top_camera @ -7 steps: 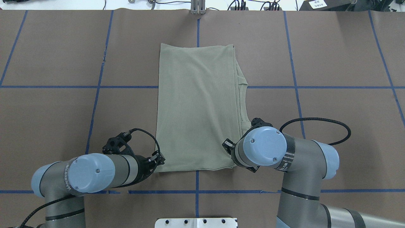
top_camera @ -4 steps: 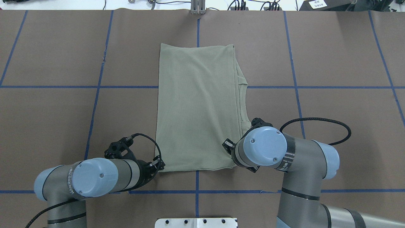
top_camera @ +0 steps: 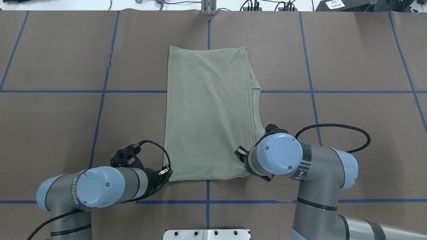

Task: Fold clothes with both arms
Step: 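Grasp the other near corner with the left gripper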

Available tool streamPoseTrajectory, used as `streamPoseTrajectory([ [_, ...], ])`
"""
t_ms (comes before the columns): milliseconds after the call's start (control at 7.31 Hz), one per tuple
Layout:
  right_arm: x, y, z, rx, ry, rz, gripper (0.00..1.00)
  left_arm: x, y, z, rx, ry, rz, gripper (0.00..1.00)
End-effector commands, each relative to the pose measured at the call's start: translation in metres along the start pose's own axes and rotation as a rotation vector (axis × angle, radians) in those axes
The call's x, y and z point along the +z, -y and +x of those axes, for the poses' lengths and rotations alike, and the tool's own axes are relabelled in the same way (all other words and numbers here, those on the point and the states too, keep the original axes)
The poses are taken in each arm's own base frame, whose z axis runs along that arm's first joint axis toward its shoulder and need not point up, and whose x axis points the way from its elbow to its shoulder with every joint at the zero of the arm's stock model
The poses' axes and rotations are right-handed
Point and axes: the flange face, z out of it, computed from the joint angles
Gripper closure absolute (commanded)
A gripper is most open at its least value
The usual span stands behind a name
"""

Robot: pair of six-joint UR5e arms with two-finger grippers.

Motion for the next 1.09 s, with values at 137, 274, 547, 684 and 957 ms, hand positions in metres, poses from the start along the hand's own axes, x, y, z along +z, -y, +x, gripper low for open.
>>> streamPoseTrajectory([
  [137, -0.026, -0.003, 0.014, 0.038, 0.032, -0.028, 1.0, -0.055, -0.007, 0.013, -0.012, -0.085, -0.041, 1.0],
  [274, -0.045, -0.011, 0.029, 0.054, 0.049, -0.056, 1.0, -0.075, -0.019, 0.015, -0.042, -0.109, -0.074, 1.0],
  [547, -0.088, -0.014, 0.032, 0.088, 0.086, -0.081, 1.0, -0.133, -0.03, 0.03, -0.044, -0.168, -0.121, 1.0],
  [684, -0.108, 0.002, 0.025, 0.114, 0.1, -0.054, 1.0, -0.153, -0.021, 0.04, -0.049, -0.202, -0.112, 1.0],
  [957, -0.13, 0.047, -0.003, 0.17, 0.151, -0.017, 1.0, -0.169, 0.03, 0.089, -0.046, -0.288, -0.022, 1.0],
])
